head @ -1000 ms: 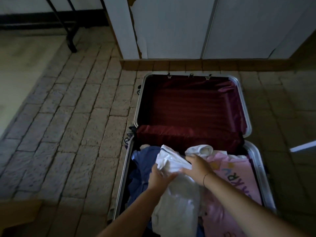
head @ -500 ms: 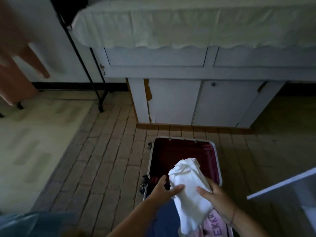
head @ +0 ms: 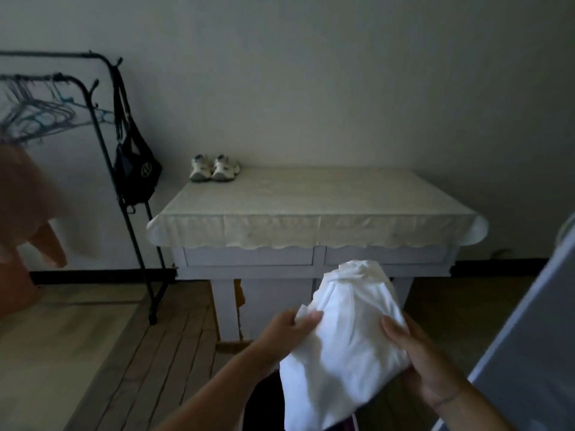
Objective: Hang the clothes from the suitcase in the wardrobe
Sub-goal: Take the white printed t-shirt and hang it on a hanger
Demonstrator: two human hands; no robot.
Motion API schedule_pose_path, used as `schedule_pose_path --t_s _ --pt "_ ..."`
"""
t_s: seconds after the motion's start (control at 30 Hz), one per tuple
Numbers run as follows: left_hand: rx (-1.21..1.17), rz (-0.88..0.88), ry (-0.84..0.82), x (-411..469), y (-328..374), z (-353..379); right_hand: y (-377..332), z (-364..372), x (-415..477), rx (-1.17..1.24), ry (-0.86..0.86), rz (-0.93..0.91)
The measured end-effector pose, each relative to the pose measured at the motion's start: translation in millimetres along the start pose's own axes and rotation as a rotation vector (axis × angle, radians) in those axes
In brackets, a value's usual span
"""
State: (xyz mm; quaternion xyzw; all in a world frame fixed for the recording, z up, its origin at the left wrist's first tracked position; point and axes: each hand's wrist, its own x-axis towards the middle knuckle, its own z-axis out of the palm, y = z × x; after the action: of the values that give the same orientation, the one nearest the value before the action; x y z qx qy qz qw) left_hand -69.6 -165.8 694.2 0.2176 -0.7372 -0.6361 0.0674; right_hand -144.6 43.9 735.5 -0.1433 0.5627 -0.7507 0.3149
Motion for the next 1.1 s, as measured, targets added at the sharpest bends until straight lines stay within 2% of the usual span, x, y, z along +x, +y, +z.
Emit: schedule_pose_path --t_s 0.1,0.2,0.4,0.47,0.53,0.6,0.67,0.87,0.97,1.1 --pt "0.071 0.138 0.079 -4 60 8 -36 -19 -6 -0.008 0.065 -0.076" --pt "0.057 0.249 0.036 -13 110 18 -63 -38 -13 -0.098 0.063 -0.172" --pt "0.07 0.393 -0.034 -27 178 40 -99 -63 -14 -0.672 0.072 -0.218" --pt "0.096 0.445 -0.055 -35 192 46 -111 -57 -13 -0.755 0.113 -0.237" --pt "0.139 0.495 -0.096 -43 203 53 -124 -50 -12 -0.681 0.028 -0.273" --pt "0.187 0.515 -0.156 -49 210 59 -134 -40 -13 -0.519 -0.168 -0.28" --pt "0.227 0.509 -0.201 -55 218 65 -136 -32 -18 -0.455 -0.284 -0.257" --pt "0.308 0.5 -0.285 -62 234 77 -135 -44 -28 -0.126 -0.421 -0.119" --pt "0.311 0.521 -0.249 -57 238 84 -142 -63 -29 -0.078 -0.338 -0.114" --pt "0.462 0.544 -0.207 -40 236 88 -162 -78 -35 -0.103 -0.072 -0.267"
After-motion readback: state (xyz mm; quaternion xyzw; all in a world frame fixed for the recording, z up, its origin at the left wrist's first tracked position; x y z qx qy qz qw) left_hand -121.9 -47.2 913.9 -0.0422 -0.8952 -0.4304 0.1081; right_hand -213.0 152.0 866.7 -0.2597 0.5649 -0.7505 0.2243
